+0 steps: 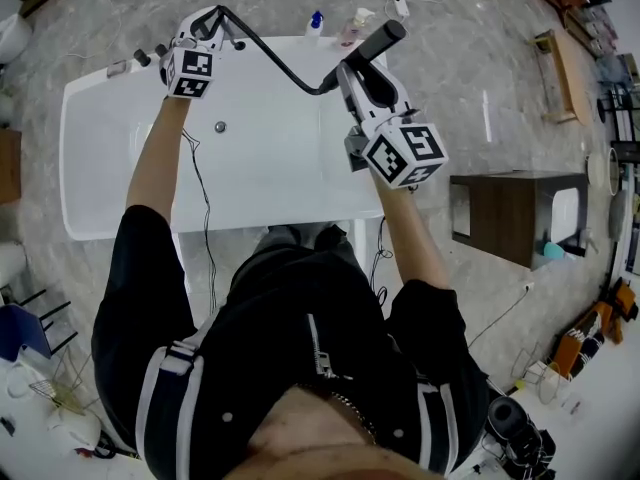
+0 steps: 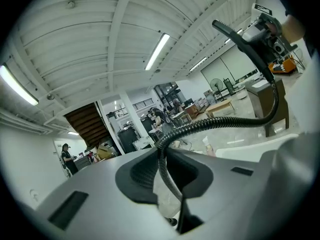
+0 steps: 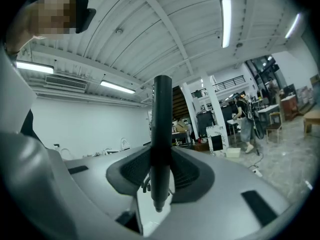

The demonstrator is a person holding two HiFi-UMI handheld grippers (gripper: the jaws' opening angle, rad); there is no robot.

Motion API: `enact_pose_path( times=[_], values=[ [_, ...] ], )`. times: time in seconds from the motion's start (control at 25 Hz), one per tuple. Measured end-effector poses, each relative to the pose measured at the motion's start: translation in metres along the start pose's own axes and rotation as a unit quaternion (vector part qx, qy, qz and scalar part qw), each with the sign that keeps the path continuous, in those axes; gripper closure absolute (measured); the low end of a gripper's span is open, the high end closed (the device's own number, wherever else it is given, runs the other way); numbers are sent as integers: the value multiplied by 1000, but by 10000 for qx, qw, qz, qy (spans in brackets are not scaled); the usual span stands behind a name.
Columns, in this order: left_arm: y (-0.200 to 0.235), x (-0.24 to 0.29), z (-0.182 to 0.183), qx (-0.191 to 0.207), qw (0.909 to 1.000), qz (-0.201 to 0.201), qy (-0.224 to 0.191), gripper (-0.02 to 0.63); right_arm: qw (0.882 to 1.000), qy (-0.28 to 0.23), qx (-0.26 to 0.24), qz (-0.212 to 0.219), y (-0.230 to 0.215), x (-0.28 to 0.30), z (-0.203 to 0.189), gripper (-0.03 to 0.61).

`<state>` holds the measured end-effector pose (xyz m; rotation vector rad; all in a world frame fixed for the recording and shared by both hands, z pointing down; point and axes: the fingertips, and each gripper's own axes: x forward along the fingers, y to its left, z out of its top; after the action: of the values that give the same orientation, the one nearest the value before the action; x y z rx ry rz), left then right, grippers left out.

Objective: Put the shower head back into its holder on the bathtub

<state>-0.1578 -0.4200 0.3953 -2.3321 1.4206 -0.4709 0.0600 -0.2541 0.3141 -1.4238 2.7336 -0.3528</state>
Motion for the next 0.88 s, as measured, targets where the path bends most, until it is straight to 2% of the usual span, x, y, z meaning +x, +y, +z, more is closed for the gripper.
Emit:
enact_pose_path(
  times=[0.44,0.88],
  values=[
    [-17,9,-44,-214,9993,-68,298,546,9993,-34,299,-242,-10,-1,-23,453],
    [-35,25,-86,-804,9949,-86,597,546,9990,-57,270,-358,-17,-1,-25,453]
  ],
)
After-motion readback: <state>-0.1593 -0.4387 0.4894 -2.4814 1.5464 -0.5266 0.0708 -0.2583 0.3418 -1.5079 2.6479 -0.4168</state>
